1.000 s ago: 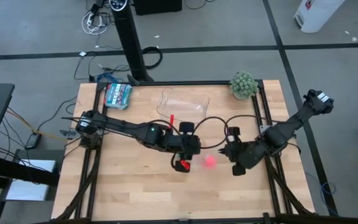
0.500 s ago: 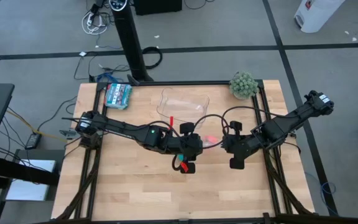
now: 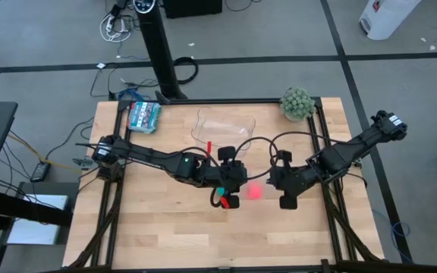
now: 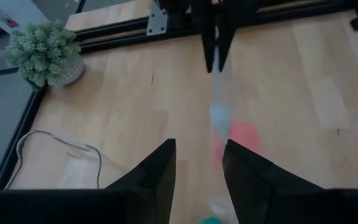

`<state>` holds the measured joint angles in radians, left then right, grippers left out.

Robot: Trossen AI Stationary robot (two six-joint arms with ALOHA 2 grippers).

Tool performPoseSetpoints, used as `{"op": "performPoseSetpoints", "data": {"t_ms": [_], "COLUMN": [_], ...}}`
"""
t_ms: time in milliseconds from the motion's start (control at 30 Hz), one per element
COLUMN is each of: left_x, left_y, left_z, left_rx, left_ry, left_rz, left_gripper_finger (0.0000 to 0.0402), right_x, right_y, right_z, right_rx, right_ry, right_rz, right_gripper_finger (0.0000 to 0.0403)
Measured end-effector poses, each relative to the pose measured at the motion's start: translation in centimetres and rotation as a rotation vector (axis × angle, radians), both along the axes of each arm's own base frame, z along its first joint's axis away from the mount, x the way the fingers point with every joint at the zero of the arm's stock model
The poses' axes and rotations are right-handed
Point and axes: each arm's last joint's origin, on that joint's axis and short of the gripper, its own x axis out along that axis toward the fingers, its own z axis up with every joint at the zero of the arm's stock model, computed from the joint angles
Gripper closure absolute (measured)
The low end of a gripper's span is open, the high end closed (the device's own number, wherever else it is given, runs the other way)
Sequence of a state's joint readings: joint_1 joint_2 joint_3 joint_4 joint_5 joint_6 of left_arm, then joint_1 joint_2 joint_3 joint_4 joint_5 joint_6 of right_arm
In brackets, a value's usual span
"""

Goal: Roll bandage
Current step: Open the transparent zip bag

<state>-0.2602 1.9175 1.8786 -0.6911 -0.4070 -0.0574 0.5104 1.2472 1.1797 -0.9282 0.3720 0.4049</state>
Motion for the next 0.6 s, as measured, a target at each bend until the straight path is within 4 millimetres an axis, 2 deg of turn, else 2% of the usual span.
{"op": "performPoseSetpoints", "data": {"t_ms": [267, 333, 467, 600], "left_x": [-0.04, -0.07, -0.01, 0.02], "left_y": [0.25, 0.27, 0.27, 0.26], "left_z": [-0.12, -0.16, -0.09, -0.02], "left_rx": [0.007, 0.018, 0.047, 0.046], "left_ry": [0.015, 0.022, 0.018, 0.01], "left_rz": [0.008, 0.005, -0.012, -0.007], "left_gripper_finger": [0.027, 0.0291, 0.0382, 0.0396], "right_x": [0.43, 0.32, 0.22, -0.21], "right_y": [0.45, 0.5, 0.63, 0.99], "right_z": [0.44, 0.48, 0.48, 0.49], "right_rx": [0.024, 0.025, 0.022, -0.012], "right_ry": [-0.066, -0.068, -0.067, -0.077], "right_rz": [0.025, 0.028, 0.035, 0.025], "right_gripper_finger": [0.0403, 0.0403, 0.0401, 0.0383]}}
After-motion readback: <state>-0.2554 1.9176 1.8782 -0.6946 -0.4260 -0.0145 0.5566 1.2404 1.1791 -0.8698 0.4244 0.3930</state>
